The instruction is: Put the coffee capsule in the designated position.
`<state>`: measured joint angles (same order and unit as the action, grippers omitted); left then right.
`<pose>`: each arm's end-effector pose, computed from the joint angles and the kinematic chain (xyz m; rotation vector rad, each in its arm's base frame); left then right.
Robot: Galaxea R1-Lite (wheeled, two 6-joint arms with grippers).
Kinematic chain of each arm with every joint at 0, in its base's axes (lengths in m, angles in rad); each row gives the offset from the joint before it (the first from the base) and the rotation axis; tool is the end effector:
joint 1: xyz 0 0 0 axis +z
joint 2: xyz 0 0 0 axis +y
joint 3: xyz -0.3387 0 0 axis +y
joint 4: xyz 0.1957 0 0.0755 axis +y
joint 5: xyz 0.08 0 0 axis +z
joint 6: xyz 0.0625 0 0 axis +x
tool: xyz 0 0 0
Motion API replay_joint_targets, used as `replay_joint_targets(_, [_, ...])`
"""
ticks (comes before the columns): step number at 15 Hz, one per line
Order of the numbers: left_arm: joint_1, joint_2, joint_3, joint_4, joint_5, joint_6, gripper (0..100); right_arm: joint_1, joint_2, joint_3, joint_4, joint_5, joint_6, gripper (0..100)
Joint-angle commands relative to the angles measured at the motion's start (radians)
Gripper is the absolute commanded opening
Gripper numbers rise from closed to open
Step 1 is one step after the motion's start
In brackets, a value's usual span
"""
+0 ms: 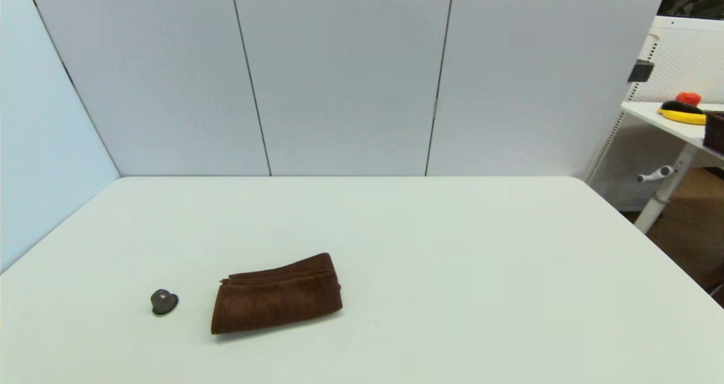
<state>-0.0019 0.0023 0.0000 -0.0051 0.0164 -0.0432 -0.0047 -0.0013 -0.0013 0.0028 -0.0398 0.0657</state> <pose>-0.0003 0.0010 0.0762 -0.0432 -0.0031 0.0144 -0.0008 -0.0025 0.0755 0.0657 -0.0013 -0.0445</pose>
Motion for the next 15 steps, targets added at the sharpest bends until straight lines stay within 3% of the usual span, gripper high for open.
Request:
replay_joint_targets(1, [0.000,-0.002,0.000,0.001,0.007,-0.015,100,0.000,-0.002,0.000,0.000,0.000,0.000,100])
replay_joint_targets(15, [0.000,-0.002,0.000,0.001,0.010,-0.021,100,0.000,0.001,0.001,-0.003,0.000,-0.004,100])
